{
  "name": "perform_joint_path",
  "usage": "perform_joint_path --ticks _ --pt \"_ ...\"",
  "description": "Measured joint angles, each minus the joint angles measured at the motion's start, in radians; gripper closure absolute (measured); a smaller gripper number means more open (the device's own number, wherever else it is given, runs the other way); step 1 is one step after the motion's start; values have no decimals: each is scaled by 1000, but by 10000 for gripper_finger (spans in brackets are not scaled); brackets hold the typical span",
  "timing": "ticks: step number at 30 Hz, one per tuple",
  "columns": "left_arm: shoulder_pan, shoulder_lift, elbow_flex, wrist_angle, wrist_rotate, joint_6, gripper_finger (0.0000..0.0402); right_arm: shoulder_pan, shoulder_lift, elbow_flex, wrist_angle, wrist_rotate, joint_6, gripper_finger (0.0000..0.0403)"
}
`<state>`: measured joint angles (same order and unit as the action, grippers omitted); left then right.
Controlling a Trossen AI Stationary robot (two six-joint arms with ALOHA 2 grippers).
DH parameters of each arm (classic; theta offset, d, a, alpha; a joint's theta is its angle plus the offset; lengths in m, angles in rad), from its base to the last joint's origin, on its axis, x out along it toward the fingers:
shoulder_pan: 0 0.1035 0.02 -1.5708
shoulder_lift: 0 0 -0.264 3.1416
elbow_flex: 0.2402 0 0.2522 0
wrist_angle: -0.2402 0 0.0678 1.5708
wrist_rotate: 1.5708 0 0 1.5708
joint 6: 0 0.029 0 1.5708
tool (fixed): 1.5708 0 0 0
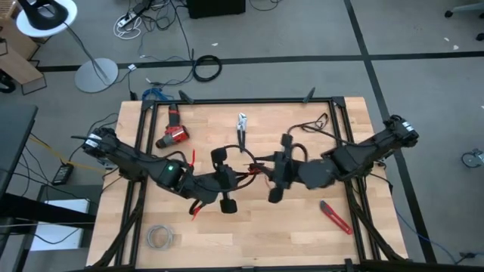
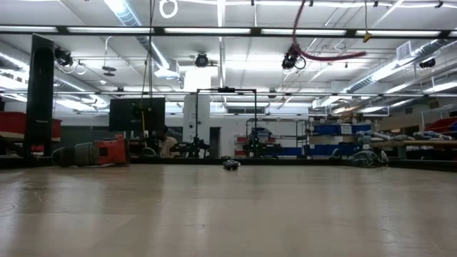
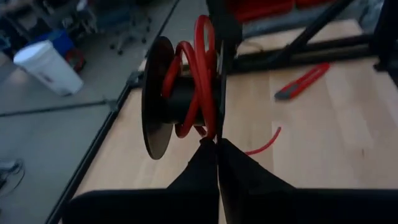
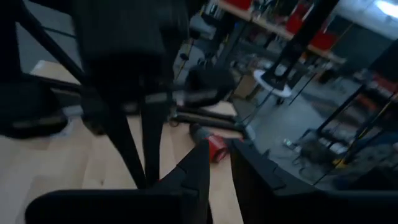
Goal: Coil cords
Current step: Coil the red wire onto the black spool
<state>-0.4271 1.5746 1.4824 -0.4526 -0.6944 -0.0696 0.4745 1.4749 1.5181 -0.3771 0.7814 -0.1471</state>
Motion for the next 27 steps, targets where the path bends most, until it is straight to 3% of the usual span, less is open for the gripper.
perform_joint_path --ticks 5,9,15,20,27 --pt "0 -19 -133 303 28 71 401 111 -37 19 21 147 -86 340" --pt "13 -26 -249 591 128 120 401 214 -64 20 73 244 -141 341" --pt "50 -26 -379 984 311 145 401 280 -53 21 59 298 -97 341" --pt "61 -27 -392 1049 391 158 401 277 -53 19 -7 332 -7 341" --pt "52 -27 -393 1086 396 221 401 254 -53 19 -50 340 43 341"
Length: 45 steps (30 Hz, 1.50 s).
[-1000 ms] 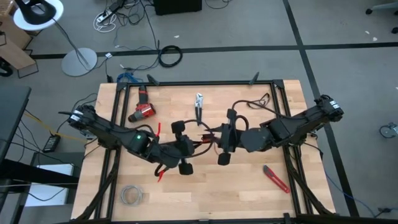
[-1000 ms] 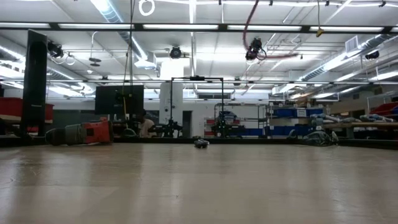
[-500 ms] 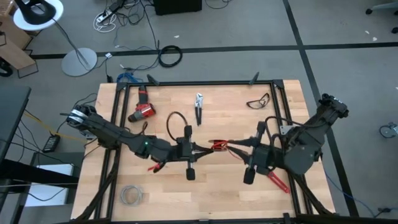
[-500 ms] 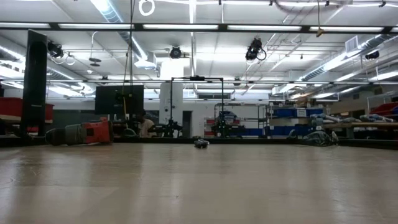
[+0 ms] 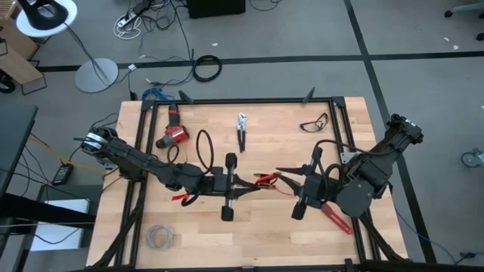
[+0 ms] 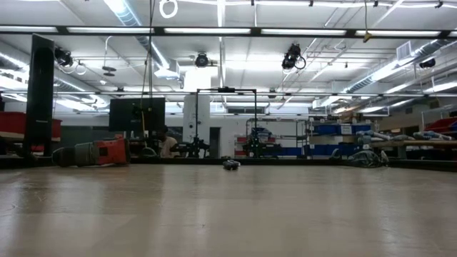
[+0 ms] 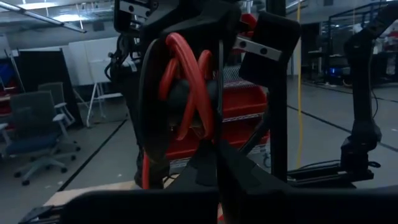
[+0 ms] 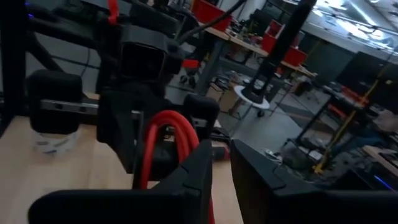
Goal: Coil cords
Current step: Coil the red wire onto the black spool
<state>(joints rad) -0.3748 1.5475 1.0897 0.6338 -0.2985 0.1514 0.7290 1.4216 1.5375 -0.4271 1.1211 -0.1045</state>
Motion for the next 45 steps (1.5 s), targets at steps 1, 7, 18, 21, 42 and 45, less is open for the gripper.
perform_joint_path --ticks 1,7,18,21,42,45 --pt "0 0 0 0 0 4 401 -1 0 0 0 -9 1 341" --pt "-1 -5 -2 -7 -2 36 401 -2 -1 0 -19 -42 36 341" --pt "2 -62 -2 -76 -96 83 401 5 3 0 -76 -74 86 341" --pt "1 -63 -1 -67 -97 97 401 4 0 0 -78 -109 94 343" --pt "1 -64 1 127 132 82 401 -12 1 -37 -64 -134 129 365" --pt "4 -64 1 138 133 82 401 -26 1 -63 -31 -153 130 367"
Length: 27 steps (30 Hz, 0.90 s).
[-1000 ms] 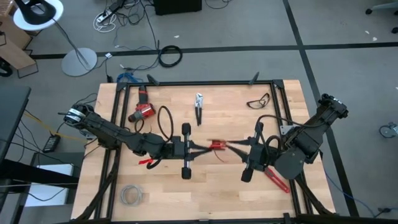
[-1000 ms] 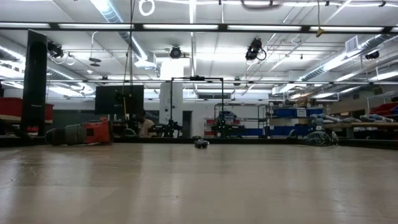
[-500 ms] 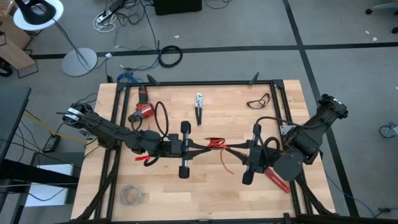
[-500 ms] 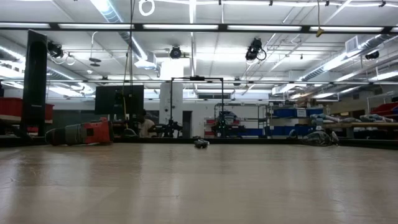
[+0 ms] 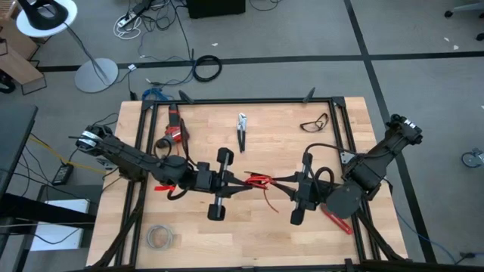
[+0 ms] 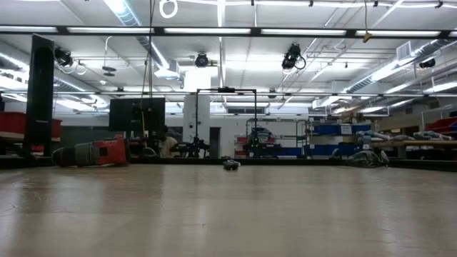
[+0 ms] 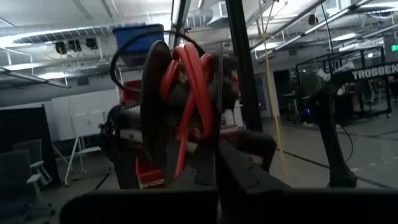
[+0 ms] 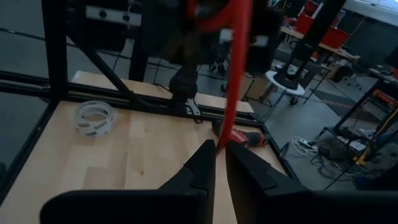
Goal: Coil cords
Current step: Coil the red wire onto the black spool
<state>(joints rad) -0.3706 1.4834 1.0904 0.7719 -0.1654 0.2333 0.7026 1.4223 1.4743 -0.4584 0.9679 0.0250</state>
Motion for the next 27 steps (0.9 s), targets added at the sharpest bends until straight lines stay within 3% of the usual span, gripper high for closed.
perform_joint_path --ticks 16,27 --pt "9 0 0 54 2 24 401 -135 0 -166 311 -194 -62 397" --pt "18 1 0 97 10 38 401 -173 0 -208 354 -265 -59 389"
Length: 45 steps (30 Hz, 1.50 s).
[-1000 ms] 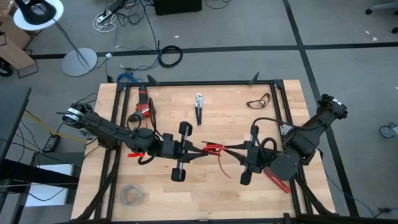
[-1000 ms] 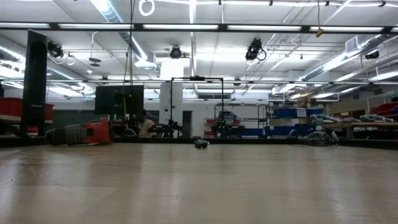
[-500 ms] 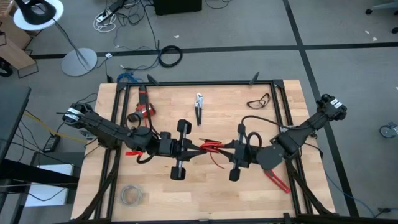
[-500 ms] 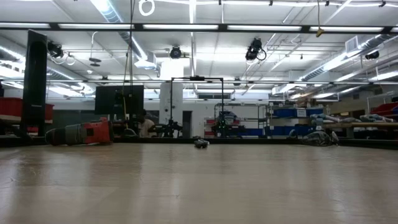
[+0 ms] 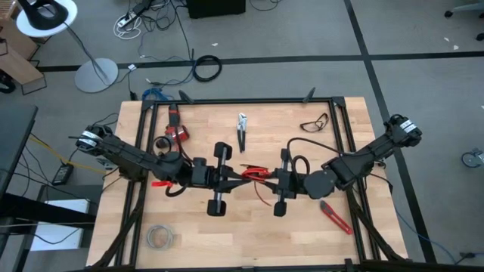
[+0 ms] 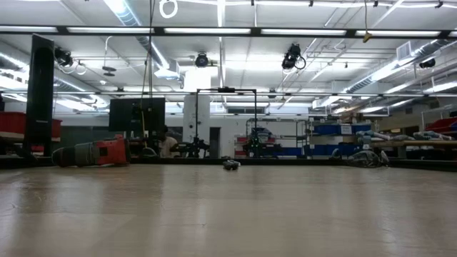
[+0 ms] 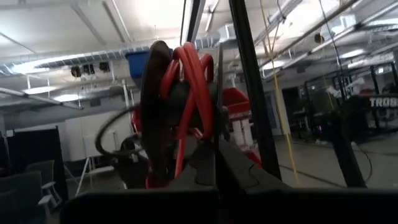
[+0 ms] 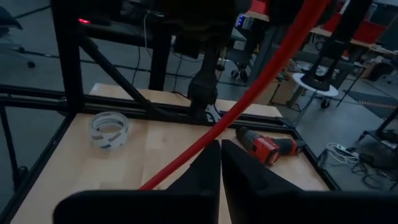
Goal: Coil cords
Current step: Coil the red wire onto the black spool
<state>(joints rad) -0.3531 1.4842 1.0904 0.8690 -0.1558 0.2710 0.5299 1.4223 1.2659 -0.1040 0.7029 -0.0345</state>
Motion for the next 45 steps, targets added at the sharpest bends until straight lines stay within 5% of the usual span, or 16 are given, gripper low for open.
perform_joint_path --ticks 12,21,27,38,45 --pt "1 0 -14 111 86 6 401 114 0 1 153 24 -202 354" --pt "31 1 -267 549 138 -52 401 240 -1 50 254 43 -467 335" --pt "47 1 -367 693 228 -67 401 281 -1 58 254 93 -548 339" --pt "73 0 -364 619 387 -121 401 143 -1 58 471 172 -655 349" --pt "73 1 -364 546 401 -142 401 7 -1 60 445 34 -600 358"
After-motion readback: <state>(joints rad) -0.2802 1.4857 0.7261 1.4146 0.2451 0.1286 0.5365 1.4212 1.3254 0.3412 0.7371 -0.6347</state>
